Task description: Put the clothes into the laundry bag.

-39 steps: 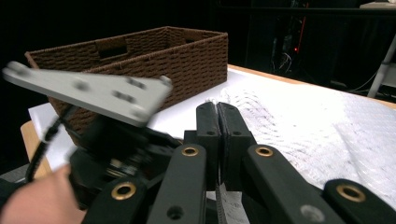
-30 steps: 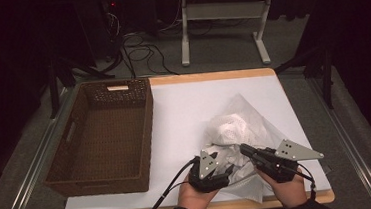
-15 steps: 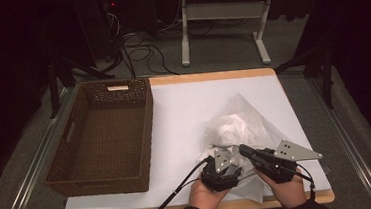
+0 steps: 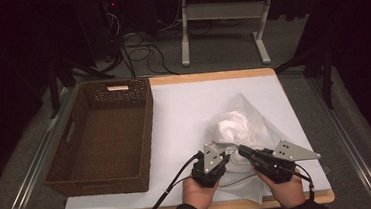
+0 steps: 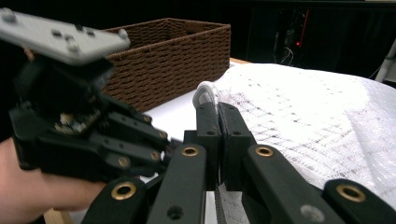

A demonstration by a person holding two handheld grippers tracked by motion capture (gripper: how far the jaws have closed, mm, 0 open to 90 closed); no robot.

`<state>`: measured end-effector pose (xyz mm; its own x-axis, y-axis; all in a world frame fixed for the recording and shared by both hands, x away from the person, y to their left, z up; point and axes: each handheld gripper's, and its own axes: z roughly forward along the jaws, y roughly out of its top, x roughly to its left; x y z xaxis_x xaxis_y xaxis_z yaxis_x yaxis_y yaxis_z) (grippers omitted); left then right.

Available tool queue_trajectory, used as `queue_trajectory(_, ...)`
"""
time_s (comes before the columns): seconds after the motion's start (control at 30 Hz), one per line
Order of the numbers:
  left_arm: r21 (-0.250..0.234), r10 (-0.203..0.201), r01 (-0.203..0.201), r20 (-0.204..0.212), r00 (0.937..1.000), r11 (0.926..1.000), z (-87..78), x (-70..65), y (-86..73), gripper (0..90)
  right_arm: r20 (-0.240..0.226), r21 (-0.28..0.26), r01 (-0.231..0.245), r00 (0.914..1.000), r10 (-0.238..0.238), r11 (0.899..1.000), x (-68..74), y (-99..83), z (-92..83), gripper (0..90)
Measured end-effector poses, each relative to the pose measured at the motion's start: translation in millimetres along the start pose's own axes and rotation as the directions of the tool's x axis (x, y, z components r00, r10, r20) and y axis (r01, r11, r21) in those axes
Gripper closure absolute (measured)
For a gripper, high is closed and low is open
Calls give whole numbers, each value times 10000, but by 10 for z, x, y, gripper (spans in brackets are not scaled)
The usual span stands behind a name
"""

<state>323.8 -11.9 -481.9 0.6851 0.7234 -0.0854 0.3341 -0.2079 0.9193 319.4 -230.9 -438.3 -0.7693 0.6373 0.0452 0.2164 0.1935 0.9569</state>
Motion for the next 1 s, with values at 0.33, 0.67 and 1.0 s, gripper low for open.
queue_trajectory(0.33,-523,173,-181,-154,9997,9985,-213,41,59,851,-204,85,9,9998,-7,10000,61,-6,73,898)
queue_trajectory(0.67,-665,346,-328,255,9991,9972,-5,-119,100,851,-260,-55,-61,9996,60,10000,70,13,66,898)
queue_trajectory(1.0,390,510,-525,376,9980,9979,480,-197,-60,848,-79,-330,-308,9995,306,9990,-16,41,-52,898)
